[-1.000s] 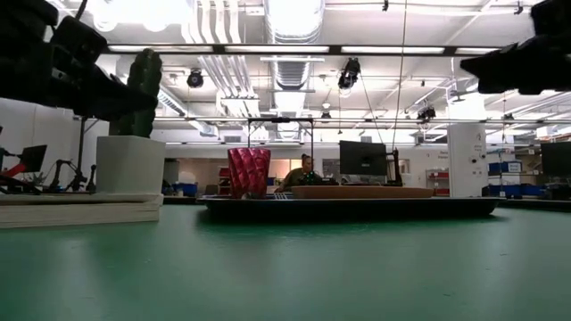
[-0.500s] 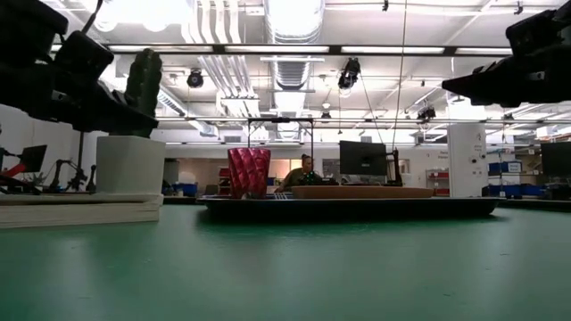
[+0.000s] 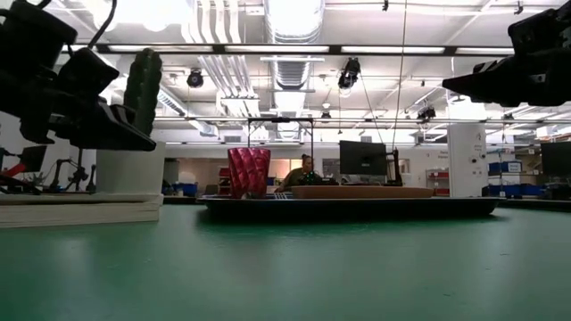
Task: Pick and place plate/cup/fork/spoon on tray
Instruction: Return to Home Position
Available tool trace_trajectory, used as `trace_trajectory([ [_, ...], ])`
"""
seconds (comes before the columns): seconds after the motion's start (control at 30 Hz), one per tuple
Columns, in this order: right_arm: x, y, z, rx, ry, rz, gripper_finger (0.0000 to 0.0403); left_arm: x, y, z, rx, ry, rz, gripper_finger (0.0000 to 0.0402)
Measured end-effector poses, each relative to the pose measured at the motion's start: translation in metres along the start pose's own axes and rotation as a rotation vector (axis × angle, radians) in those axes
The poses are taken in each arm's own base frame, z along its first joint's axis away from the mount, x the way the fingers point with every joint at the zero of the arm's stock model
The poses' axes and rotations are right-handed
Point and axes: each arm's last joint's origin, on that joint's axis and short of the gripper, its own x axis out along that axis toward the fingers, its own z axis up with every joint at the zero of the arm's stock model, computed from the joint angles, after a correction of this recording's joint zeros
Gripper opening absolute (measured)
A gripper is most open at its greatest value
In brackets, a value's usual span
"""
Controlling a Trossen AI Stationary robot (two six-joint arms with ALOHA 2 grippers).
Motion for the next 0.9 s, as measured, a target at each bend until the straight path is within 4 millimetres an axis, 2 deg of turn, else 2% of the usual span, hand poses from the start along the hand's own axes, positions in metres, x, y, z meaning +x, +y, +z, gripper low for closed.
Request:
trace_trajectory([
  [0.9,0.001,0.0,0.0,-0.003,0.002,-0.003,0.0009,0.009,-0.004,-0.017,0.05,0.163,-0.01,0.0017],
])
